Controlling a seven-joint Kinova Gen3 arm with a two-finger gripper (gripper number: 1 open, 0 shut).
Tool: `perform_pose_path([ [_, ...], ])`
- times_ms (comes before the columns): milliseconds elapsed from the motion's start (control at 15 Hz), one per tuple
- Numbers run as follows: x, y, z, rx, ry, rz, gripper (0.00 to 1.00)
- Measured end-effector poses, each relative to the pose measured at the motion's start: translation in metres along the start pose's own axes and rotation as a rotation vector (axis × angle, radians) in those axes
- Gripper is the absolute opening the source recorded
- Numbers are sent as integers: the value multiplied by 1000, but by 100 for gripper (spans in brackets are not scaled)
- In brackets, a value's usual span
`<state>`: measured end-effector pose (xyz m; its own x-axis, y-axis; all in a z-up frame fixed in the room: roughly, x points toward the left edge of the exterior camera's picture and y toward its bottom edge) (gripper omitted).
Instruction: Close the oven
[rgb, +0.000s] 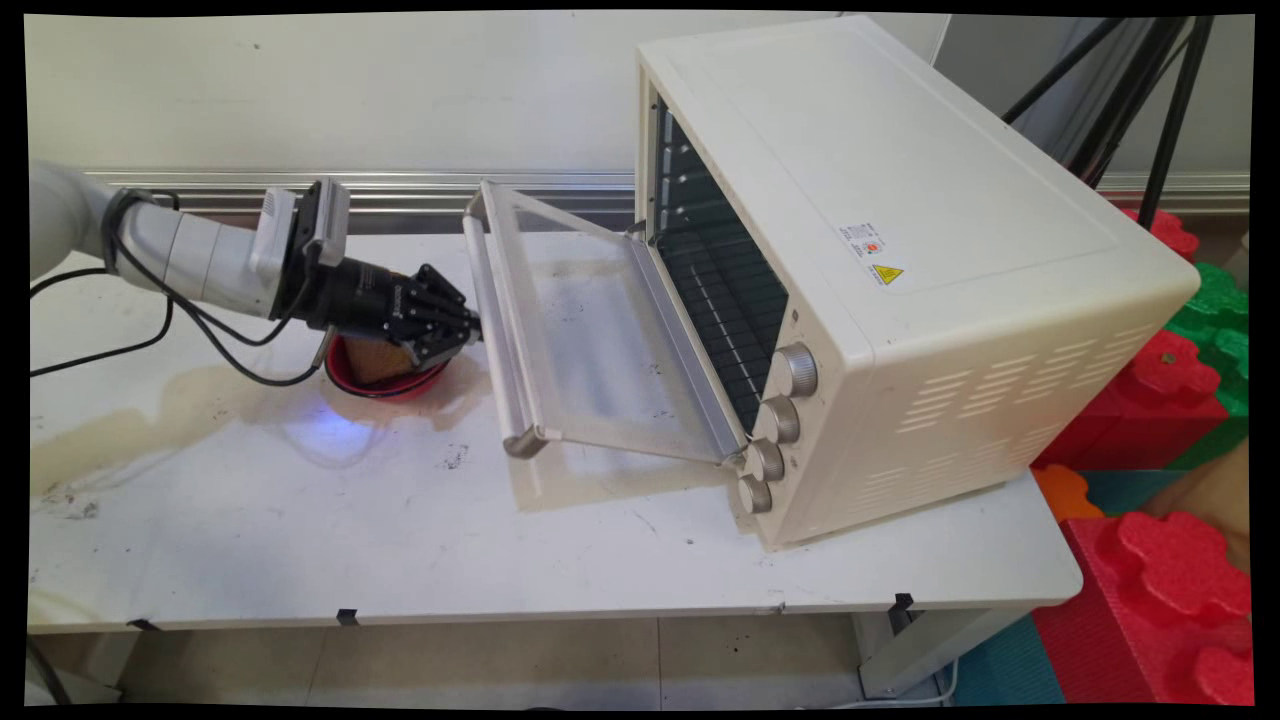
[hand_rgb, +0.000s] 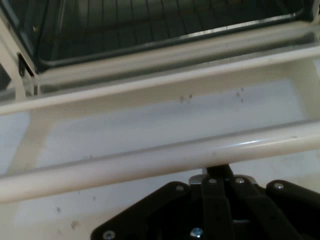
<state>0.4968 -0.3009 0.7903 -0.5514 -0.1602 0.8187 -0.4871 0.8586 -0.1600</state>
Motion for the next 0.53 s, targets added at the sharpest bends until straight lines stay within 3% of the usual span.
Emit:
perform_pose_path([
  [533, 28, -8, 2, 20, 76, 15, 0],
])
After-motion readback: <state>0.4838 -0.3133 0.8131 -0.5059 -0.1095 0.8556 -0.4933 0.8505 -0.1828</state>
